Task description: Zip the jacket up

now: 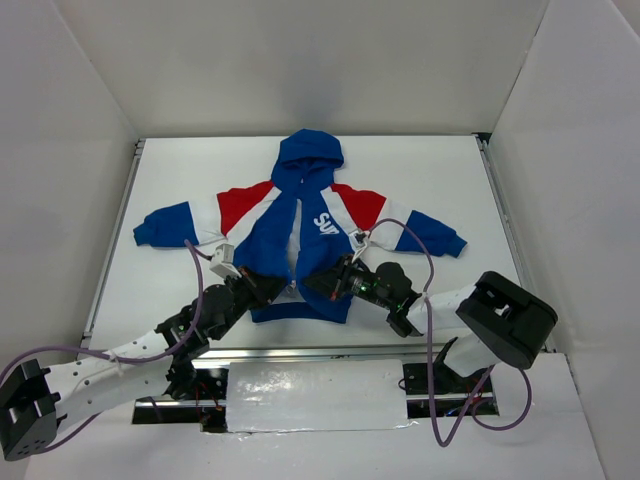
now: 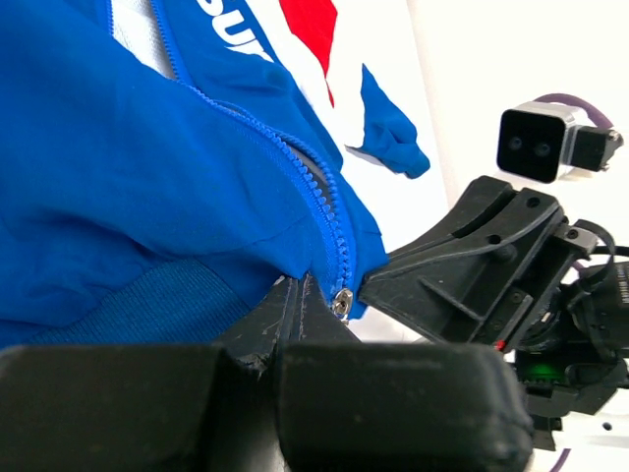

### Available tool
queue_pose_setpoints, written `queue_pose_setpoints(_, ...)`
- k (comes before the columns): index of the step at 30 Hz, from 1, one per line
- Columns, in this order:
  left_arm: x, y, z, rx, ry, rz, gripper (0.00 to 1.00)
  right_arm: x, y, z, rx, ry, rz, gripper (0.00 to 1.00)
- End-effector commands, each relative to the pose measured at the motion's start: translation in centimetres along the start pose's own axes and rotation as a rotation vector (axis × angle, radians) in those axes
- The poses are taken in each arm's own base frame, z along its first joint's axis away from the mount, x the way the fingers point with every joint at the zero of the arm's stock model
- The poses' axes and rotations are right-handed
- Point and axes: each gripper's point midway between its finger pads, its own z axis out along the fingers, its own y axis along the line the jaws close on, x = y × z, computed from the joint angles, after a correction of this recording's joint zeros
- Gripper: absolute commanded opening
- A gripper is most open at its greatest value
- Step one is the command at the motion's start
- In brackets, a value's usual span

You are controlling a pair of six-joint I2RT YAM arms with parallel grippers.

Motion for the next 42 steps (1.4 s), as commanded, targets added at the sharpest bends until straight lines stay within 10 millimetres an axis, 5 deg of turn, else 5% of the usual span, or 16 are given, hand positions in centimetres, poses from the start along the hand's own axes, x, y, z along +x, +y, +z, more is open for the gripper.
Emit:
queue_pose_setpoints(1, -1.0, -3.0, -0.1, 0.089, -0.014, -0.055, 0.00, -1.2, 1.8, 0.8, -0.077, -0.048, -0.057, 0.00)
queue_pose_setpoints(22, -0.5, -1.8, 0.2, 0.024, 0.017, 0.042, 0.00, -3.5, 2.2, 1.9, 0.032, -0.157, -0.008, 0.00)
queue_pose_setpoints(31, -0.4, -3.8, -0.6, 0.143, 0.047, 0.159, 0.00, -2.2, 0.8, 2.8, 0.115, -0.093, -0.041, 0.00)
queue_pose_setpoints(42, 0.5, -4.0, -1.5, 0.185, 0.110, 0.265, 0.00, -1.2, 2.4, 2.0, 0.031, -0.016, -0.173, 0.00)
